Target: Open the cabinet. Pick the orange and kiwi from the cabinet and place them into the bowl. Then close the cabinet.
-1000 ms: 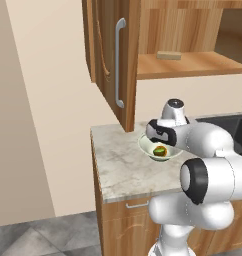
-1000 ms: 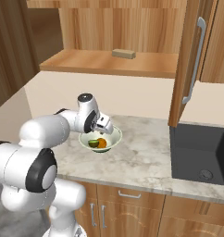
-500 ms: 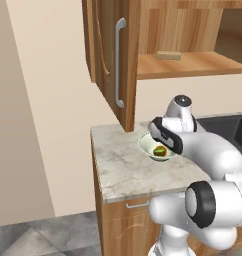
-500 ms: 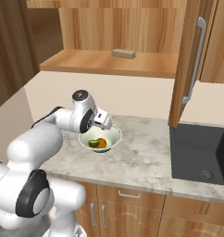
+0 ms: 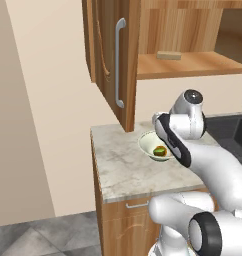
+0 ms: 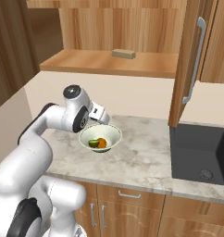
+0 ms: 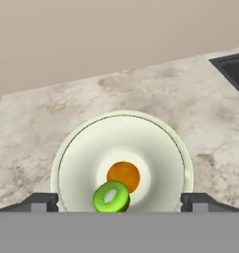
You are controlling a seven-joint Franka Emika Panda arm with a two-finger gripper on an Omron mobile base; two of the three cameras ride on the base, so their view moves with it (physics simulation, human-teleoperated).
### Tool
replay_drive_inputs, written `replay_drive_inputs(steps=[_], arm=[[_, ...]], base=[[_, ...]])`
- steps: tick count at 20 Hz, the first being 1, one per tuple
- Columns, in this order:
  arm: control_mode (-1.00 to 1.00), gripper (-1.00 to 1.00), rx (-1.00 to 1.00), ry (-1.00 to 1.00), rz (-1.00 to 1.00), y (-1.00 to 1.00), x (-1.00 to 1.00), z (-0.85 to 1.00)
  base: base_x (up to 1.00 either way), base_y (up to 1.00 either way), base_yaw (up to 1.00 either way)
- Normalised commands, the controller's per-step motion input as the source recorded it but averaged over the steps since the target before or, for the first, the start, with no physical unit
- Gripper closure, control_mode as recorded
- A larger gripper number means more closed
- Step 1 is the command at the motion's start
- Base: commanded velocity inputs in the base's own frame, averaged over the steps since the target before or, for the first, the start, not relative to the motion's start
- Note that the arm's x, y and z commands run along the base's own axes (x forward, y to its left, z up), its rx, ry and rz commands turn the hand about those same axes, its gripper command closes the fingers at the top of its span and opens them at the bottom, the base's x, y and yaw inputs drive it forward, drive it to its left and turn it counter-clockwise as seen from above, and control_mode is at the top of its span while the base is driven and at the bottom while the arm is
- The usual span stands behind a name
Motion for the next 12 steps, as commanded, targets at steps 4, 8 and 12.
replay_drive_inputs(steps=[4, 8, 12], arm=[[-1.00, -1.00, 0.00, -0.04, 0.00, 0.00, -0.38, 0.59], [-1.00, -1.00, 0.00, -0.02, 0.00, -0.01, -0.48, 0.54], [-1.00, -1.00, 0.00, 0.00, 0.00, -0.03, -0.52, 0.53]], base=[[0.00, 0.00, 0.00], [0.00, 0.00, 0.00], [0.00, 0.00, 0.00]])
